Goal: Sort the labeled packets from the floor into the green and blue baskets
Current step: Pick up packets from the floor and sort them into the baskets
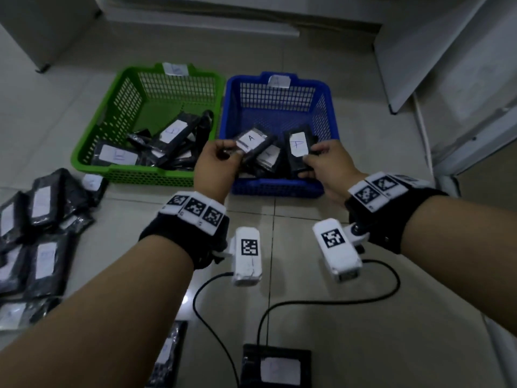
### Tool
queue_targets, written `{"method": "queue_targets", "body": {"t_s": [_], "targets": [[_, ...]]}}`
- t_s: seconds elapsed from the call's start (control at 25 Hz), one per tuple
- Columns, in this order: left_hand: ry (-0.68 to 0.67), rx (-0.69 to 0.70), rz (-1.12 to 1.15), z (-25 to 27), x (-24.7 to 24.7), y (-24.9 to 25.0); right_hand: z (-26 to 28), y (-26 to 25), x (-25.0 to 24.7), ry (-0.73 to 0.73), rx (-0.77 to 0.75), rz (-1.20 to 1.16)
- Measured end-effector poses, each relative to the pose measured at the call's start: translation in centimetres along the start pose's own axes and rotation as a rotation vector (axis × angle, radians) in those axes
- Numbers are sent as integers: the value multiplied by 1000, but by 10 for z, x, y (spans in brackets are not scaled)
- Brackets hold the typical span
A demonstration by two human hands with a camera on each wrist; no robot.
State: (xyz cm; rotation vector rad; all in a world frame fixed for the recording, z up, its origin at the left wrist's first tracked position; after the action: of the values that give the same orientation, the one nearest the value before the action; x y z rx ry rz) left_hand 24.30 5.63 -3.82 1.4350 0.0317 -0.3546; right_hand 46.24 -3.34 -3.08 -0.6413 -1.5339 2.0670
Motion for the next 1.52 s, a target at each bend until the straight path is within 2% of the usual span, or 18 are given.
{"method": "queue_targets", "body": {"t_s": [0.16, 0.28, 0.36, 0.4, 0.48, 0.56, 0.6, 0.68, 0.72, 0.8, 0.88, 1.0, 1.08, 1.16, 1.24, 1.36, 1.44, 1.52], "targets": [[-112, 62, -410, -6, 21, -6, -6, 14, -3, -64, 14, 135], [-92, 195, -590, 6, 14, -2, 20, 3, -6, -97, -198, 475], [-83, 265, -621, 27, 3, -4, 64, 1, -5, -116, -371, 607], [-103, 299, -623, 40, -1, -7, 90, 11, -1, -175, -392, 631], [-183, 315, -644, 74, -12, -20, 150, 48, 9, -379, -381, 706], [-255, 257, -681, 108, -28, -43, 199, 86, 16, -557, -415, 776], [-279, 230, -686, 123, -36, -54, 216, 103, 15, -645, -344, 812], [-324, 184, -688, 149, -58, -74, 240, 134, 11, -778, -110, 911], [-337, 164, -686, 158, -68, -83, 248, 142, 9, -822, -78, 980], [-344, 119, -720, 170, -96, -103, 261, 153, 18, -883, -141, 1133], [-336, 145, -816, 175, -111, -114, 262, 157, 25, -899, -133, 1238], [-300, 166, -868, 176, -141, -127, 256, 163, 50, -964, 1, 1282], [-354, 184, -923, 177, -153, -134, 248, 157, 76, -1014, 50, 1233], [-468, 225, -1067, 182, -151, -139, 237, 149, 101, -1034, 62, 1170], [-558, 231, -1221, 188, -144, -143, 220, 136, 119, -991, 51, 1108], [-612, 260, -1345, 187, -131, -139, 195, 115, 134, -885, 56, 1008], [-652, 237, -1363, 177, -128, -136, 179, 103, 139, -815, 63, 924], [-655, 210, -1274, 160, -125, -128, 165, 88, 142, -757, 42, 822]]}}
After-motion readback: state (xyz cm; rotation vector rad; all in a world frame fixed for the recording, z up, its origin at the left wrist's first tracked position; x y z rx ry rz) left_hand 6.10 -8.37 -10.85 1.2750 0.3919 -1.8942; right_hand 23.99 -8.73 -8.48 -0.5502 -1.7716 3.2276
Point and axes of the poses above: each hand's wrist, its own z-axis away from the middle knuckle, its own x-axis out of the palm, y = z × x, the point moved 8 cm from there along -z, towards the middle knuckle, and after that the axes turned 9 degrees about -z, right-handed, at the moved point
